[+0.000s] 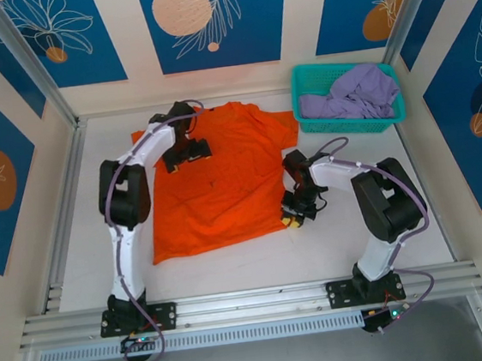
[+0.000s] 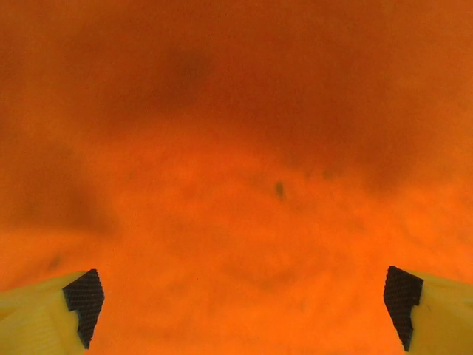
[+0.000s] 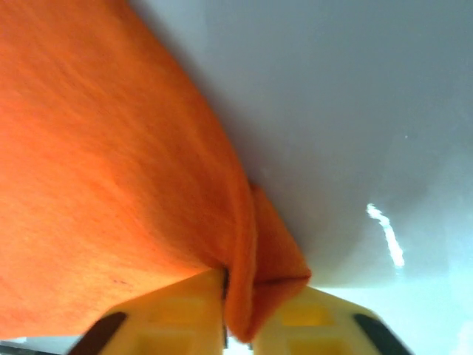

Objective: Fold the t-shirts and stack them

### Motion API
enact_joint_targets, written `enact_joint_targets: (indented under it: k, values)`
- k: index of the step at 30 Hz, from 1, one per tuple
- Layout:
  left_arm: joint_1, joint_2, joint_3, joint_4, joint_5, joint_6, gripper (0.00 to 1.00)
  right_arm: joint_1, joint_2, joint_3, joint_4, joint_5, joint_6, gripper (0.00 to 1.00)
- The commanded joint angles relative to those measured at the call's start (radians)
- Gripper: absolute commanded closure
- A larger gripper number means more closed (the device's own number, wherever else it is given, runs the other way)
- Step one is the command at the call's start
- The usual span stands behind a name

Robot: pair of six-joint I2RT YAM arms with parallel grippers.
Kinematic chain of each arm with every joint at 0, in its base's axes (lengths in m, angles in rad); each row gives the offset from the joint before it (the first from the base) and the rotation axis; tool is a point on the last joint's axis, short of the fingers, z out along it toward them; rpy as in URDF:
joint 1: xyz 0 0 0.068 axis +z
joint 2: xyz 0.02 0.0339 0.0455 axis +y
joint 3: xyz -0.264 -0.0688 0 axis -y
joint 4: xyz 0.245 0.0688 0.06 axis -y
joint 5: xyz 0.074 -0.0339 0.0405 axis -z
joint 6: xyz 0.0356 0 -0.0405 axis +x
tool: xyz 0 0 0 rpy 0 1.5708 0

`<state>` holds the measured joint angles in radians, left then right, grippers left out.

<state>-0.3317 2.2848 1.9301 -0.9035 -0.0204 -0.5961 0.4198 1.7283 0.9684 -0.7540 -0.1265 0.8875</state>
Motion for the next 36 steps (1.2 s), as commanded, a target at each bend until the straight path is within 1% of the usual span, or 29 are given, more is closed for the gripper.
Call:
enact_joint_targets:
  k: [1,4,6,8,11,15,17,19,21,23,25,26,27,28,29,31,32,33,34,35,36]
  values:
    - [0.0,0.056,0.058,-0.062,-0.084,0.033,0.03,-0.008,0.031,0.069,0.008,0.046,0.001,0.91]
    - [0.021,0.039,-0.019,-0.061,-0.122,-0.001,0.03,-0.038,0.029,0.152,-0.047,0.075,-0.018,0.97]
    - [0.046,-0.001,-0.115,-0.04,-0.1,-0.029,0.03,-0.04,0.018,0.234,-0.088,0.11,-0.055,1.0]
    - [0.071,-0.059,-0.229,-0.007,-0.074,-0.06,0.04,-0.04,0.021,0.352,-0.158,0.142,-0.082,1.0]
    - [0.09,-0.176,-0.413,0.043,-0.054,-0.111,0.05,-0.045,0.078,0.578,-0.308,0.202,-0.108,1.0]
    - [0.102,-0.341,-0.662,0.101,0.021,-0.252,0.07,-0.053,0.223,0.893,-0.468,0.276,-0.159,1.0]
    - [0.1,-0.426,-0.776,0.126,0.08,-0.355,0.07,-0.058,0.323,1.046,-0.533,0.302,-0.188,1.0]
    - [0.09,-0.509,-0.896,0.176,0.169,-0.455,0.06,-0.069,0.45,1.222,-0.615,0.316,-0.213,1.0]
    - [0.064,-0.581,-0.961,0.189,0.205,-0.523,0.06,-0.082,0.57,1.38,-0.678,0.321,-0.225,1.0]
    - [0.033,-0.65,-0.975,0.171,0.204,-0.548,0.03,-0.099,0.678,1.528,-0.728,0.318,-0.224,1.0]
    - [0.015,-0.716,-0.957,0.121,0.18,-0.56,0.0,-0.127,0.76,1.653,-0.756,0.293,-0.203,0.99]
    - [0.015,-0.742,-0.94,0.092,0.158,-0.559,0.0,-0.14,0.777,1.681,-0.758,0.276,-0.187,0.98]
    - [0.017,-0.772,-0.916,0.053,0.121,-0.557,0.0,-0.156,0.78,1.686,-0.744,0.25,-0.173,0.95]
    - [0.019,-0.799,-0.882,0.018,0.075,-0.549,0.0,-0.172,0.771,1.679,-0.728,0.227,-0.156,0.89]
    - [0.02,-0.816,-0.849,-0.004,0.03,-0.534,0.0,-0.184,0.761,1.673,-0.72,0.217,-0.145,0.82]
    - [0.02,-0.827,-0.761,-0.022,-0.062,-0.459,0.0,-0.199,0.714,1.644,-0.697,0.213,-0.145,0.74]
    - [0.02,-0.812,-0.721,-0.011,-0.078,-0.41,0.0,-0.201,0.68,1.618,-0.687,0.23,-0.145,0.69]
    - [0.022,-0.772,-0.658,0.003,-0.074,-0.33,0.0,-0.203,0.645,1.587,-0.678,0.243,-0.145,0.65]
    - [0.021,-0.714,-0.578,-0.006,-0.069,-0.248,0.0,-0.204,0.586,1.522,-0.658,0.249,-0.144,0.58]
    - [0.017,-0.651,-0.503,-0.02,-0.064,-0.189,0.0,-0.202,0.543,1.469,-0.634,0.246,-0.148,0.55]
    - [0.014,-0.577,-0.418,-0.039,-0.055,-0.125,0.0,-0.2,0.472,1.372,-0.582,0.245,-0.15,0.51]
